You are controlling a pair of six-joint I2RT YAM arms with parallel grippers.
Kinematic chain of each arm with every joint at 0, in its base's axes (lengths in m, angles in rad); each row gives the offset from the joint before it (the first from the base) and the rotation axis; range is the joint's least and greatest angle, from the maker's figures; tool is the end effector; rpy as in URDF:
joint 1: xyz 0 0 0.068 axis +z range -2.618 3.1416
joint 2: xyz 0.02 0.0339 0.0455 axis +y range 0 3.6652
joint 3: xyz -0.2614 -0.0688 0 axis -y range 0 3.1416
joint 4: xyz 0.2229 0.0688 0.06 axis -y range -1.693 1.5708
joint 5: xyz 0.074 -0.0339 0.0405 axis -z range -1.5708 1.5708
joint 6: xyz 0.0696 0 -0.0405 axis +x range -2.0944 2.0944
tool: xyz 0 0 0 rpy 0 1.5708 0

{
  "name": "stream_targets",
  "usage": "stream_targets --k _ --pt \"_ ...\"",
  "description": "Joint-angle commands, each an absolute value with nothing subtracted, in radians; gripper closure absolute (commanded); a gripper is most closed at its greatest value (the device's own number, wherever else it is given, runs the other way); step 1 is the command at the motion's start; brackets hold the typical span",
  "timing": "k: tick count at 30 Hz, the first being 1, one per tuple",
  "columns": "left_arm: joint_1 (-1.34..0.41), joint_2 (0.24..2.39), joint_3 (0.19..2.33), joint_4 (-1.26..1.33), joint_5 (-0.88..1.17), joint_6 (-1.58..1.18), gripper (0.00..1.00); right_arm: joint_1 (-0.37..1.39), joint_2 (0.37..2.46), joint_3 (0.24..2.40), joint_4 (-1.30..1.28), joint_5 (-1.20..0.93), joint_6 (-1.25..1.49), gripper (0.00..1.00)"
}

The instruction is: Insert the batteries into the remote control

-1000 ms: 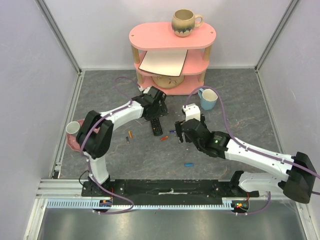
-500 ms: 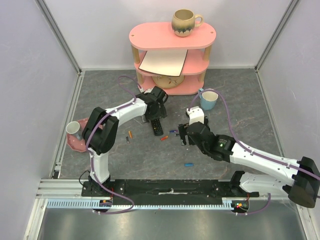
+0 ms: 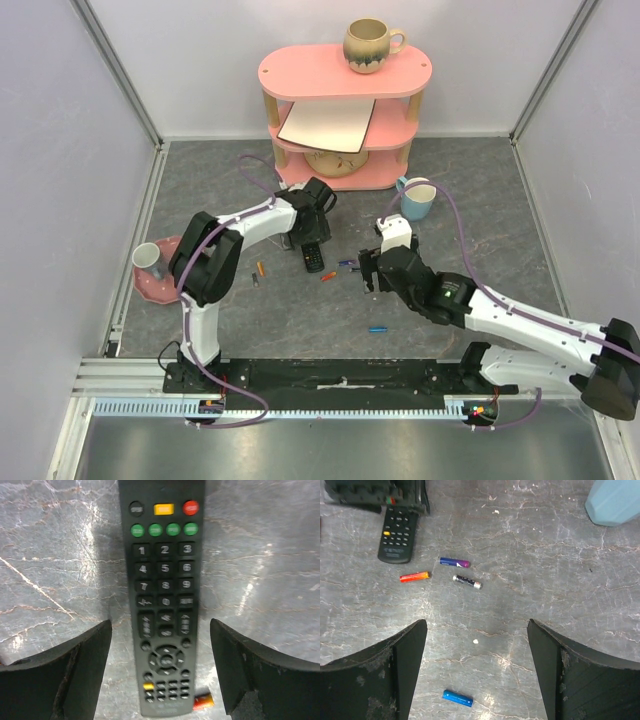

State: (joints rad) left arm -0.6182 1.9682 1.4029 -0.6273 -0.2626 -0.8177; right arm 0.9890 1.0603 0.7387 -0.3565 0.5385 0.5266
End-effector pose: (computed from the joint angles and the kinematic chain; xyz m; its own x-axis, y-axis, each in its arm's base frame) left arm 0.3313 -0.2134 0.1546 -0.8693 -0.2463 -0.4285 -0.2232 0.9692 -0.1044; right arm 0.1545 0.1699 0.2441 -0.5482 -0.0483 -0.8350 -0.2571 0.9597 0.1133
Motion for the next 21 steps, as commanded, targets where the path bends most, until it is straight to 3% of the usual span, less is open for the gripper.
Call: stream_targets --k 1,8,11,12,14,15,17,21 --pt "-0.615 2.013 1.431 -0.650 -0.308 -0.811 0.16 0.991 0.999 0.749 -0.354 0.549 0.528 0.11" --pt "-0.609 2.074 1.503 -0.650 -0.302 -0.776 0.28 0.989 0.996 0.749 -0.357 0.540 0.538 0.11" --pt "-0.606 2.105 1.529 -0.660 -0.287 -0.750 0.50 0.991 0.994 0.750 -0.371 0.538 0.543 0.11" --pt "-0.606 2.108 1.531 -0.663 -0.287 -0.746 0.63 0.989 0.988 0.750 -0.376 0.540 0.545 0.11" --pt "-0.606 2.089 1.513 -0.660 -0.287 -0.746 0.76 0.989 0.982 0.749 -0.377 0.541 0.545 0.11" --pt "-0.606 2.076 1.502 -0.655 -0.288 -0.752 0.88 0.989 0.976 0.749 -0.379 0.541 0.546 0.11" --pt "-0.606 1.995 1.450 -0.606 -0.278 -0.750 0.97 0.989 0.976 0.753 -0.377 0.549 0.538 0.11" --pt "-0.606 1.740 1.283 -0.392 -0.163 -0.729 0.98 0.989 0.992 0.761 -0.354 0.578 0.546 0.11"
